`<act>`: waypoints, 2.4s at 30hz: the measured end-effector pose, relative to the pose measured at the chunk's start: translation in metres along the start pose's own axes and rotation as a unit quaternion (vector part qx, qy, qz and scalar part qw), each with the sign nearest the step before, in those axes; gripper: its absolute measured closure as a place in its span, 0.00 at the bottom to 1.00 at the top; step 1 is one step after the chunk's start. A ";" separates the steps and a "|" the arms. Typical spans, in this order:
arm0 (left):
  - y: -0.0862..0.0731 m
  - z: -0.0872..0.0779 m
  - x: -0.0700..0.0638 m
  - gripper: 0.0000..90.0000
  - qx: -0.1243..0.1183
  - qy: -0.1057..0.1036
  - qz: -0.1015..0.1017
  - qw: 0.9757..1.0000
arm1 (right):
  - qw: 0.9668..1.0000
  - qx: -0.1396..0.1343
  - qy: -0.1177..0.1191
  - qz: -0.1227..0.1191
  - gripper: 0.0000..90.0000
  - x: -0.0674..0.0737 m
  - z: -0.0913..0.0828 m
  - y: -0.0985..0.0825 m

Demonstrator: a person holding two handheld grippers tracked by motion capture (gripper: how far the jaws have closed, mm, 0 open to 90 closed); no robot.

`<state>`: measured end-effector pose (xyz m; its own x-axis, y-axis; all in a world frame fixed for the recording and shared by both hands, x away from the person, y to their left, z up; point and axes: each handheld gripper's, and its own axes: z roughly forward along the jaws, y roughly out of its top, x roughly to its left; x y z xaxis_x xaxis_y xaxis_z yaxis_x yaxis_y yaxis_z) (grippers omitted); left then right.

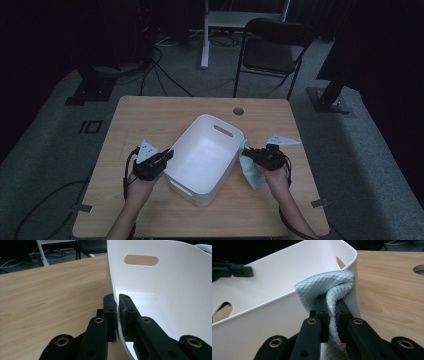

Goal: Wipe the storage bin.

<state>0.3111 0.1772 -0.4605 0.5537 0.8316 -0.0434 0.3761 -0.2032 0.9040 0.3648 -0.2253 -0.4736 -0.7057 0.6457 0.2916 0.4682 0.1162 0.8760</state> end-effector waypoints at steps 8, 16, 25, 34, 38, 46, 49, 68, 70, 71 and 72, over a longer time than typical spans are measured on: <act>0.000 0.000 -0.001 0.95 0.001 0.004 0.003 1.000 | 1.000 0.012 -0.006 0.003 0.95 -0.002 0.006 -0.006; 0.001 0.001 -0.002 0.95 0.002 0.004 0.004 1.000 | 1.000 0.003 -0.005 -0.022 0.95 0.006 0.000 0.000; 0.001 0.001 -0.004 0.95 0.002 0.009 0.006 1.000 | 1.000 0.019 0.001 -0.018 0.95 0.006 0.004 -0.004; 0.002 0.001 -0.005 0.95 0.008 0.011 0.008 1.000 | 1.000 0.015 0.002 -0.017 0.95 0.008 0.005 -0.007; 0.002 0.002 -0.005 0.95 0.006 0.013 0.003 1.000 | 1.000 0.017 0.002 -0.018 0.95 0.009 0.003 -0.006; 0.002 0.002 -0.005 0.95 0.008 0.012 0.006 1.000 | 1.000 -0.002 0.007 -0.027 0.94 0.015 -0.001 -0.004; 0.002 0.002 -0.006 0.95 0.008 0.011 0.007 1.000 | 0.999 0.001 -0.009 -0.036 0.94 0.019 -0.001 -0.003; 0.002 0.002 -0.007 0.95 0.008 0.016 0.006 1.000 | 0.999 0.010 0.000 -0.047 0.94 0.027 0.003 -0.018; 0.002 0.003 -0.007 0.95 0.008 0.014 0.005 1.000 | 0.999 -0.004 0.008 -0.052 0.94 0.032 -0.002 -0.016; 0.002 0.003 -0.007 0.95 0.008 0.014 0.006 1.000 | 0.998 -0.003 0.004 -0.059 0.94 0.034 -0.001 -0.015; 0.002 0.003 -0.007 0.95 0.008 0.014 0.005 1.000 | 0.998 -0.003 0.003 -0.059 0.94 0.035 0.000 -0.015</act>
<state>0.3100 0.1693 -0.4591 0.5372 0.8432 -0.0218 0.3814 -0.2198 0.8979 0.3328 -0.2049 -0.4768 -0.7583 0.6240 0.1886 0.3789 0.1865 0.9064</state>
